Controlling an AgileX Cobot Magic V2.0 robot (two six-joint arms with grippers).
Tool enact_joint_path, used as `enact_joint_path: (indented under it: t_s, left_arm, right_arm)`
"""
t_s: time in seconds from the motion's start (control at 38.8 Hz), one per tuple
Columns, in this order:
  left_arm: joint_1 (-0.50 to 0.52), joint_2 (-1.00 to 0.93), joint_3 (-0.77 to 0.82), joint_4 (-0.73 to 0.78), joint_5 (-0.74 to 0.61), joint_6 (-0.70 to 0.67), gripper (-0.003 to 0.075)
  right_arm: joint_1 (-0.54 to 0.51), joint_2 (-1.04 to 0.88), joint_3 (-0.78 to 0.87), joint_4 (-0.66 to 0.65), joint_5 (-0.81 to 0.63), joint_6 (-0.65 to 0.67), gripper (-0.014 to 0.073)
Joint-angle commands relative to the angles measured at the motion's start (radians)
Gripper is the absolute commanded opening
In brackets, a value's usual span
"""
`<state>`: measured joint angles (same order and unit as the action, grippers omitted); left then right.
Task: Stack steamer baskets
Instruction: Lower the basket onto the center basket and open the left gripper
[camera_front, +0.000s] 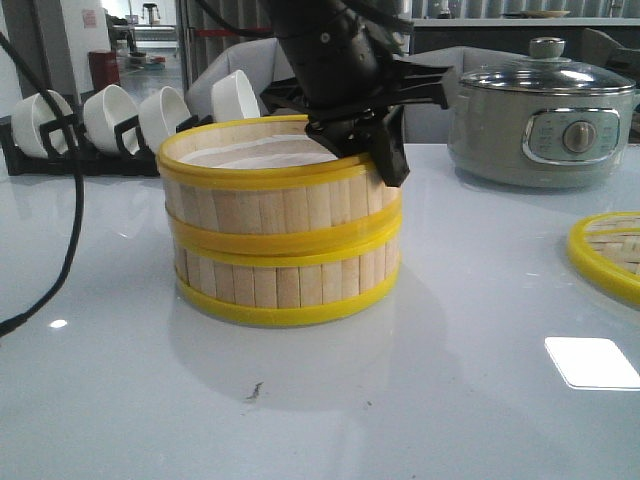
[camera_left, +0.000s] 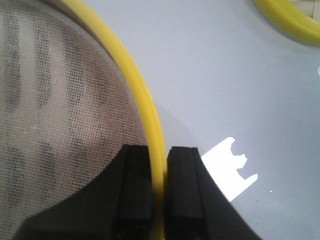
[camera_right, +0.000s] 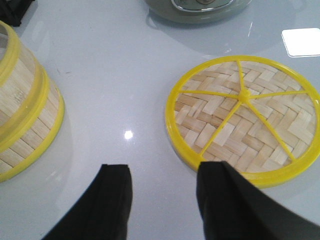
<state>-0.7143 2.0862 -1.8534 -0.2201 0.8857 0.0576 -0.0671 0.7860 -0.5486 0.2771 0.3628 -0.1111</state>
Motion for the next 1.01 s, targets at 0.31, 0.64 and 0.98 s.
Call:
enact_joint_path:
  t_s: [0.31,0.64,0.98]
  left_arm:
    - [-0.023,-0.065,-0.035,-0.053,-0.102,0.006,0.0088]
    - [-0.023,-0.065,-0.035,-0.003,-0.104,0.006,0.0282]
    - [-0.014,-0.067,-0.050,0.066,-0.102,0.001,0.0364]
  right_arm:
    - [-0.001,-0.001,-0.034,0.003,-0.079,-0.007,0.0422]
    - [-0.001,-0.001,-0.034,0.003,-0.079,-0.007,0.0422]
    - [-0.001,-0.001,-0.034,0.003,-0.079,-0.007,0.0422]
